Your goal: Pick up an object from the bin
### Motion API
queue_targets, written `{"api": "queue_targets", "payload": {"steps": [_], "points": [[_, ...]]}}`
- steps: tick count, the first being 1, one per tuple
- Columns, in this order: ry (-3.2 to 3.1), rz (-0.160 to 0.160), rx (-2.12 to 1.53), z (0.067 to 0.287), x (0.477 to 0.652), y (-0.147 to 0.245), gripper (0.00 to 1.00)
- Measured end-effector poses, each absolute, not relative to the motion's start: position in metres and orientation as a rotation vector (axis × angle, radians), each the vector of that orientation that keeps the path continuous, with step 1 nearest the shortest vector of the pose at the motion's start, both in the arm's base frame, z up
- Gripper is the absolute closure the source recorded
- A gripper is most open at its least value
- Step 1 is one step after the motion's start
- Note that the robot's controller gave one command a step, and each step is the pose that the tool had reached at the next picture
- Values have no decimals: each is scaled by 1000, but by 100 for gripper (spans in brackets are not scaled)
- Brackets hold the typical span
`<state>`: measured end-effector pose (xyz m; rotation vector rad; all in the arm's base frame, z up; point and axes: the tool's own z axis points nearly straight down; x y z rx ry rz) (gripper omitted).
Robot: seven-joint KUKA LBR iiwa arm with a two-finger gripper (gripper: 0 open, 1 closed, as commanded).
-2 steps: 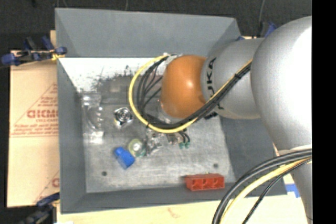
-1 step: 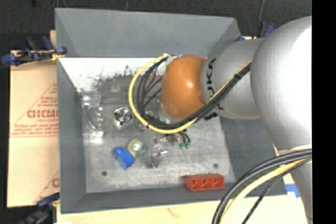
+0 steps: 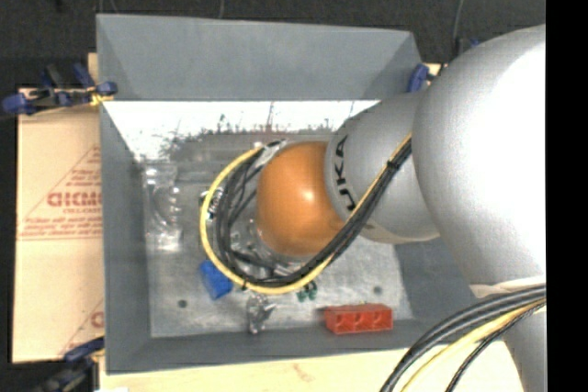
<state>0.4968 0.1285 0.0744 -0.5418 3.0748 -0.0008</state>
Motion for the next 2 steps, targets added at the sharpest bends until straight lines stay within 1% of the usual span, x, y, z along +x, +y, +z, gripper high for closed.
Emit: {"api": "queue_targets", "payload": {"steps": [1, 2], "points": [[3091, 1, -511, 79, 541, 154, 0], [3096, 0, -513, 79, 538, 153, 100]]}}
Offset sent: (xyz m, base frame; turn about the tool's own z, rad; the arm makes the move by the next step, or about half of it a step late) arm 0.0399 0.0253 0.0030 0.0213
